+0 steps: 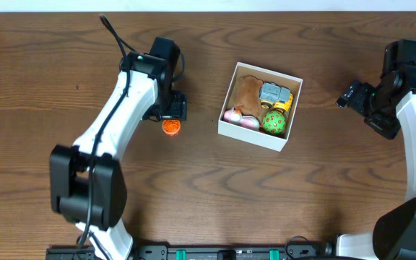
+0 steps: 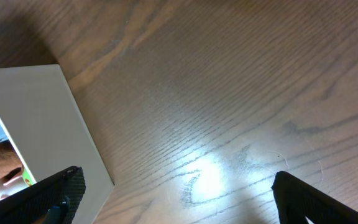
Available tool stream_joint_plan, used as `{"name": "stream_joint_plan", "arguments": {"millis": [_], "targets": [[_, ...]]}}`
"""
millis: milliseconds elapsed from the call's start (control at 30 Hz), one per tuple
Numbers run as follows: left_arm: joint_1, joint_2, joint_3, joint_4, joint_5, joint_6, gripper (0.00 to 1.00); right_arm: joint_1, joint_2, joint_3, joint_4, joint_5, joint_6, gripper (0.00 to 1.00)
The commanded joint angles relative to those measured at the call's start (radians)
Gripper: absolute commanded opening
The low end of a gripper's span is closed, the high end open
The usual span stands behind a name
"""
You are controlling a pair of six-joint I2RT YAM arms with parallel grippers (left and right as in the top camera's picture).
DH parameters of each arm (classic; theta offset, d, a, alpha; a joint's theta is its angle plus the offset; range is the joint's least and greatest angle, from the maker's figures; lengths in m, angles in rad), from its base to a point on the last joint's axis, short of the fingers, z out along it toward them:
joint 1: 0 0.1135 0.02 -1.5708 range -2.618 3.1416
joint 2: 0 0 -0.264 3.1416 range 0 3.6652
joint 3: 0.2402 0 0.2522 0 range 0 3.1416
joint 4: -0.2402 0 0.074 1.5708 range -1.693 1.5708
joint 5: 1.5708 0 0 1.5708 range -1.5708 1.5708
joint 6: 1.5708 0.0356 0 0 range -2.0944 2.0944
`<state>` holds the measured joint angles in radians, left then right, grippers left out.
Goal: Pack container
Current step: 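Grasp the orange round toy with the left gripper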
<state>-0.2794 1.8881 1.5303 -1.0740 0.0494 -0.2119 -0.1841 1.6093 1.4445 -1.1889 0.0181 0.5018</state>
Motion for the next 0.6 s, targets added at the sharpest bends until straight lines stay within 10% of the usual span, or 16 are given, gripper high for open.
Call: {"name": "stream_joint_plan", "arguments": {"millis": [0,567], "targets": [[0.014,0.084,-0.008,0.014,0.109,0.024,0.83,-0.003,0.001,-0.001,-0.001,0.000,0.018,0.99],[0.015,0.271,-0.008,0.083,0.093,0.041,0.83,-0.004,0.001,-0.001,-0.005,0.000,0.018,0.99]]}}
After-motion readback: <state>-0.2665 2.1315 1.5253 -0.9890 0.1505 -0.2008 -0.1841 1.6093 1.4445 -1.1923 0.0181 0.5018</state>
